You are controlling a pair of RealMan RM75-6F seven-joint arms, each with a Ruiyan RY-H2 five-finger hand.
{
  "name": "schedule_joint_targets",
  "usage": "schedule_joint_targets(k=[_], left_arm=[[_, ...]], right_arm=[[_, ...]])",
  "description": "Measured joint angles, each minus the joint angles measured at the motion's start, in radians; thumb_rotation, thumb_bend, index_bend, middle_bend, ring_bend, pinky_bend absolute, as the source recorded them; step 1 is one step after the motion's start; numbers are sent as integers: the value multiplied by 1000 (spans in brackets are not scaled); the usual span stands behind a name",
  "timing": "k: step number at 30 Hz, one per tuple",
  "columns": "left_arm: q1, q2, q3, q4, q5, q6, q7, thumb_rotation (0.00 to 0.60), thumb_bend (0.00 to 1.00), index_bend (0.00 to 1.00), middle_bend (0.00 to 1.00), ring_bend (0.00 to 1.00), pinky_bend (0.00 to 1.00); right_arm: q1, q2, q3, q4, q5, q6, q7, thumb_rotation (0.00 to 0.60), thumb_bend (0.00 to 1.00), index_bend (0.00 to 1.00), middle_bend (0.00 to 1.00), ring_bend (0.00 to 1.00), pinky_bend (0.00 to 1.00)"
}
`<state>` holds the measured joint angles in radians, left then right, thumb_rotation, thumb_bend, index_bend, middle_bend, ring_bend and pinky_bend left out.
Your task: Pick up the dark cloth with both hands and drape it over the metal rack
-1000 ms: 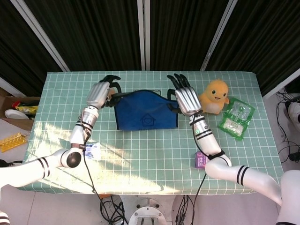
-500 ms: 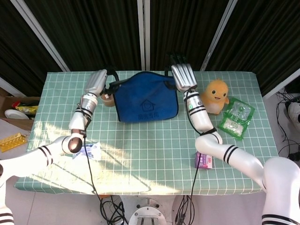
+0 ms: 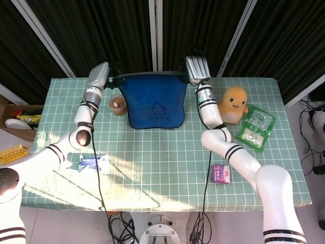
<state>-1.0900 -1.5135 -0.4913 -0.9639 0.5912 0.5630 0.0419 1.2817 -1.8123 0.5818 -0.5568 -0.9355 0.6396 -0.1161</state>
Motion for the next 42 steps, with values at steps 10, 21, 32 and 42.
schedule_joint_targets(k=[10, 21, 32, 42], left_arm=[[-50, -59, 22, 174, -5, -83, -41, 425, 173, 0, 27, 100, 185], [-15, -34, 30, 92, 113, -4, -98, 389, 159, 0, 17, 70, 177], [203, 213, 139, -455, 372, 403, 34, 369, 159, 49, 35, 67, 178], [633, 350, 438, -733, 708, 949, 266, 390, 159, 70, 59, 60, 176]], right_arm=[[92, -66, -27, 185, 20, -178, 24, 600, 60, 0, 0, 0, 0], [21, 28, -56, 39, -8, -115, 61, 600, 54, 0, 0, 0, 0], [-298, 325, -160, -626, -210, 321, 77, 600, 72, 0, 0, 0, 0], [-890, 590, -475, -1043, -483, 906, 104, 600, 70, 0, 0, 0, 0]])
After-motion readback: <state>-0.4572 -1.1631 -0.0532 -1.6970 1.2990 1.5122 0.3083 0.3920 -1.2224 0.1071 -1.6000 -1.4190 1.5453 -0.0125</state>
